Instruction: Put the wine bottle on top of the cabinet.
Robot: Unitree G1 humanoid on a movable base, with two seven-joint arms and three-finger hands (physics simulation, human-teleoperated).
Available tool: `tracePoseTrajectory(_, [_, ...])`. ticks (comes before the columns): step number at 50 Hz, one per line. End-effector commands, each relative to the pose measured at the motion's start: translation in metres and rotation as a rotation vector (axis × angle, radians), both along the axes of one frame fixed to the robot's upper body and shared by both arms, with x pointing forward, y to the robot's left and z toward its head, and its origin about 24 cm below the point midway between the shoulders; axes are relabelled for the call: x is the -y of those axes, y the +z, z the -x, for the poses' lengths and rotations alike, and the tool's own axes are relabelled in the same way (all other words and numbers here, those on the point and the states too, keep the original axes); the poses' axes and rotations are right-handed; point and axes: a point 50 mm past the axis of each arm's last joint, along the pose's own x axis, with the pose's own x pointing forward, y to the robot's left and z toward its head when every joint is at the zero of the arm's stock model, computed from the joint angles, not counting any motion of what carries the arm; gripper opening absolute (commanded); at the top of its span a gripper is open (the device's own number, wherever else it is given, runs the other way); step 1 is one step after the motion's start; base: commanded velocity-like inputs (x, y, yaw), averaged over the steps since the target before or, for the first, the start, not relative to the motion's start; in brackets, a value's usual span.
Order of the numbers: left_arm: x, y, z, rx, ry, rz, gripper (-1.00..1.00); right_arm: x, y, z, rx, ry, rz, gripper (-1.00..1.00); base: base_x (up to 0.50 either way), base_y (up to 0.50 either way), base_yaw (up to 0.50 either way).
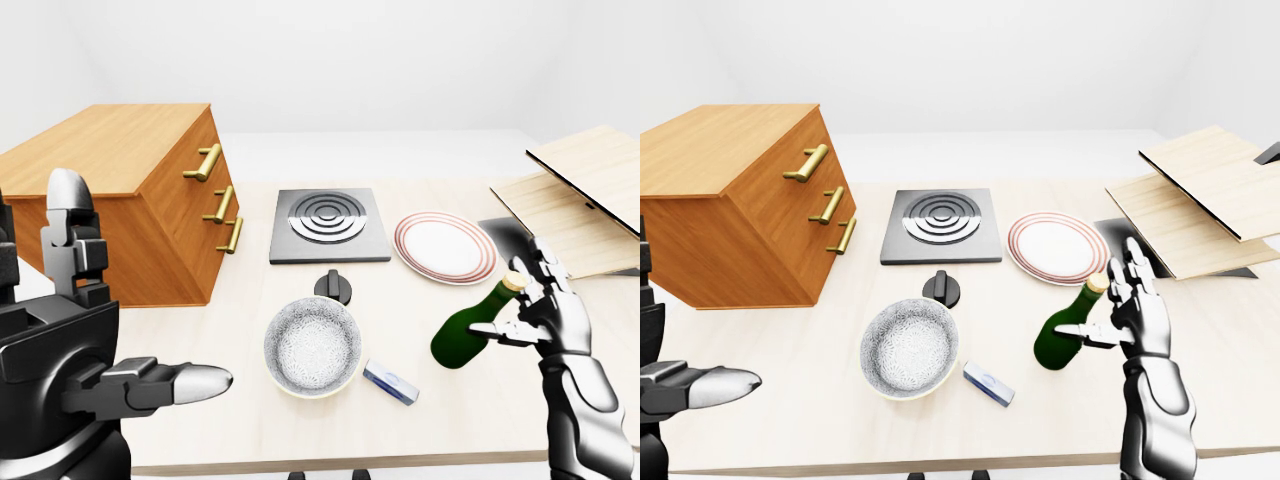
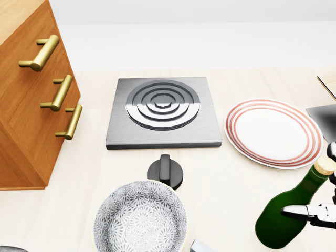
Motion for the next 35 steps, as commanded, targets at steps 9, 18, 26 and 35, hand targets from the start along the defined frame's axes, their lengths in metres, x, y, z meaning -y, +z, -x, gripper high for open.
tracePoseTrajectory(9, [0.0, 0.001, 0.0, 0.004, 0.002, 0.0, 1.0, -0.007, -0.002, -0.008, -0.006, 0.031, -0.008, 0.96, 0.0, 0.0, 0.0])
tracePoseTrajectory(18, [-0.001, 0.001, -0.001, 0.006, 0.003, 0.0, 1.0, -0.01, -0.013, -0.013, -0.051, 0.055, -0.026, -0.84, 0.0, 0.0, 0.0])
tracePoseTrajectory(26, [-0.002, 0.001, -0.002, 0.007, 0.006, 0.004, 1.0, -0.017, -0.029, -0.015, -0.119, 0.103, -0.044, -1.0, 0.0, 0.0, 0.0])
tracePoseTrajectory(35, [-0.001, 0.002, -0.001, 0.01, 0.006, 0.005, 1.0, -0.019, -0.01, -0.008, -0.04, 0.107, -0.013, -1.0, 0.0, 0.0, 0.0])
